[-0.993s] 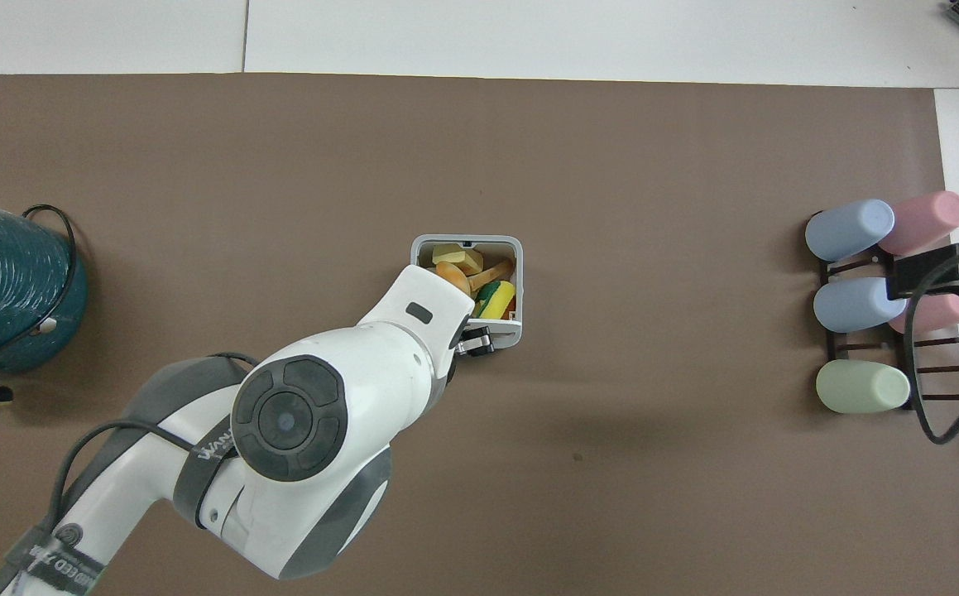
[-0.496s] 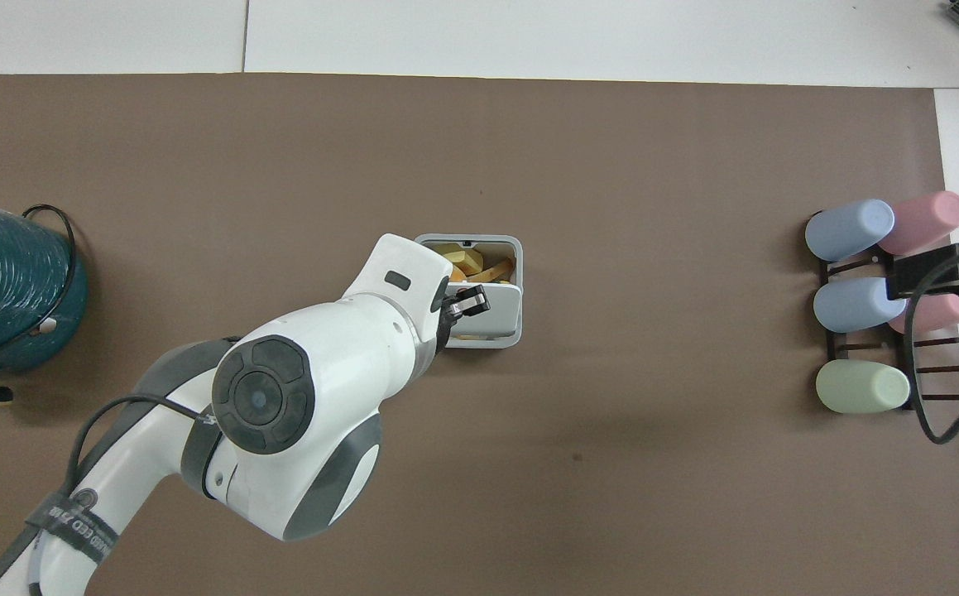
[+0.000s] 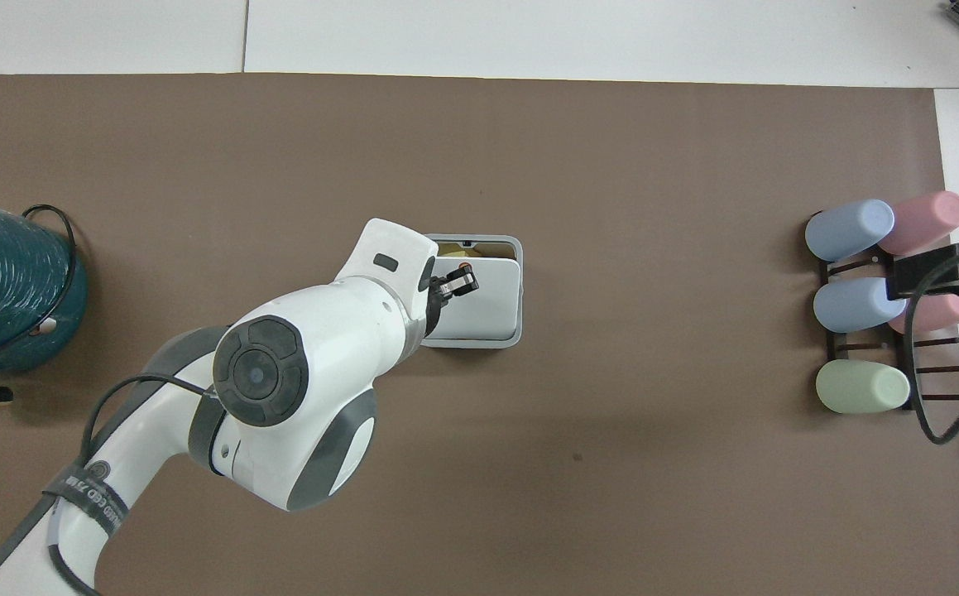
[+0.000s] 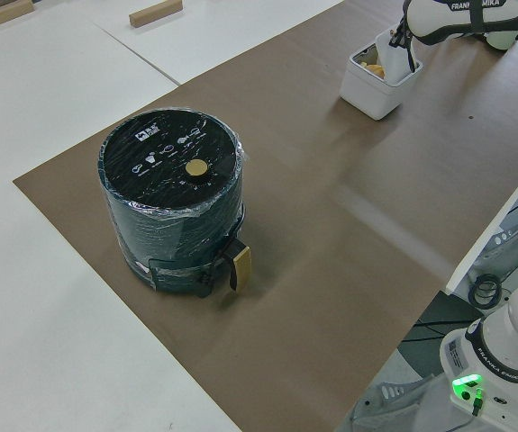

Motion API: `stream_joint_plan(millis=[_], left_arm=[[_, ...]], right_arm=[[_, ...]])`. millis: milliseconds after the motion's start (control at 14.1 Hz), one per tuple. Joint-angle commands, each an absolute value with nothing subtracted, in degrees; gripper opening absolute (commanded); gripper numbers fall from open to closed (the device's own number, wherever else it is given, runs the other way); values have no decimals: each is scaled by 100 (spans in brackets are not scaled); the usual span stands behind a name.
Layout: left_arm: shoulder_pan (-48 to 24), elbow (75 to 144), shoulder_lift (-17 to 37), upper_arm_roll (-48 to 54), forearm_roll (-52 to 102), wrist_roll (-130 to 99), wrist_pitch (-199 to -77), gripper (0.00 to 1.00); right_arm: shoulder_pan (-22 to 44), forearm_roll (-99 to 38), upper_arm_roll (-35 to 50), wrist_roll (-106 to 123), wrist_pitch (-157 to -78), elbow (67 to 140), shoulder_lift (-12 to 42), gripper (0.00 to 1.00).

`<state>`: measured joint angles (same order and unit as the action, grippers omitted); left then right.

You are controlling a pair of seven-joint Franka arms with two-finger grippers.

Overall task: Close trash can lid
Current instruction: 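Swing the lid down over the bin with the left gripper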

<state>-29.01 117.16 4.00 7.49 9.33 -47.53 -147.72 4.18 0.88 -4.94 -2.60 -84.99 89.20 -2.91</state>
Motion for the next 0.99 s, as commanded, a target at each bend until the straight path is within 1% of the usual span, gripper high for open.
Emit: stream_joint_plan(millis=[0, 213, 355, 922], left_arm=[[-2804, 11689, 545, 773, 1046, -4755, -15055, 6], [-2760, 11698, 571, 773, 1055, -4746, -15073, 5], [-2681, 11698, 606, 773, 1046, -4746, -15073, 0], [-2663, 11689, 835, 765, 1046, -4737, -15266, 0]], right_arm=[[396, 53, -492, -97, -8402, 8859, -281, 100], [396, 53, -492, -97, -8402, 8851, -281, 100], [396, 53, -492, -97, -8402, 8851, -281, 100], [396, 53, -492, -97, -8402, 8859, -281, 100]])
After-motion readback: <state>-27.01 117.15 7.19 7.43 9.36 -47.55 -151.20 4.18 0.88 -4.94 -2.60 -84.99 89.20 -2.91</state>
